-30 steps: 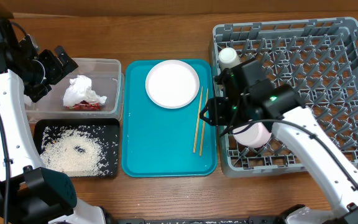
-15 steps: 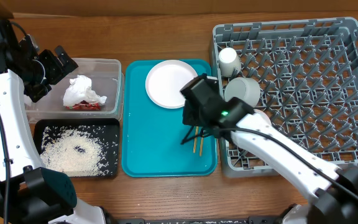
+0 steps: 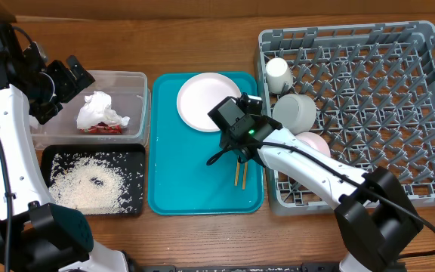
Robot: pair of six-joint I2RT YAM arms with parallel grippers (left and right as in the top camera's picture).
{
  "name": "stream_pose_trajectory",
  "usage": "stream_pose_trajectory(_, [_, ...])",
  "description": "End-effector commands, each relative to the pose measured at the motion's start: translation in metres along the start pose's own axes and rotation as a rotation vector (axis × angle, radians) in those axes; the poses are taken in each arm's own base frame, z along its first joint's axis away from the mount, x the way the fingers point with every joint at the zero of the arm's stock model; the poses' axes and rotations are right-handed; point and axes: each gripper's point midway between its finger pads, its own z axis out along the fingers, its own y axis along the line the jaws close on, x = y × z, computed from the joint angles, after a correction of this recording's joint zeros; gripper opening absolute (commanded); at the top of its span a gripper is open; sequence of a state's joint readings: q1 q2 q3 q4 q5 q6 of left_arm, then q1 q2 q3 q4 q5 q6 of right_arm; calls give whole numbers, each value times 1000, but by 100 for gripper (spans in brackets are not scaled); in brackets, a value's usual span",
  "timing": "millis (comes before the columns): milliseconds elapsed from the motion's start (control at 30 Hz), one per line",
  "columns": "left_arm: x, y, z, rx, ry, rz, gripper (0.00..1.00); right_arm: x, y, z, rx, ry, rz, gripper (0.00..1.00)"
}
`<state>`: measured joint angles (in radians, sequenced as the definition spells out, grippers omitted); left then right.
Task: Sort waste into correct bins and load items into the dishwasher
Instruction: 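Move the right gripper to the chopsticks on the teal tray, then grasp one wooden chopstick with the right gripper and lift it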
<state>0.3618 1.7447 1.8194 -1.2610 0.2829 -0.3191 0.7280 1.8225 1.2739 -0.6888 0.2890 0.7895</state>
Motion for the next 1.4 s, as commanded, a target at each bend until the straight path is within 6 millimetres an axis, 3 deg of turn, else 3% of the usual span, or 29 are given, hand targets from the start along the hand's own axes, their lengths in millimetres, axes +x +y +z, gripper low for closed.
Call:
stream_pose_trajectory(0, [-4,-4,-9,6,-29,2,100,-6,0,2,9,-36,11,26])
stream_pose_trajectory(267, [-4,-4,-9,6,-29,2,100,-1,-3,15,35,-28,4,26])
stream_pose_trajectory(667, [-4,-4,-9,6,-29,2,100,17,-10,56,100,13,-18,26])
stream_pose_trajectory(1367, [-4,-4,-9,6,-29,2,100,21,-14,64,120,18,19,20])
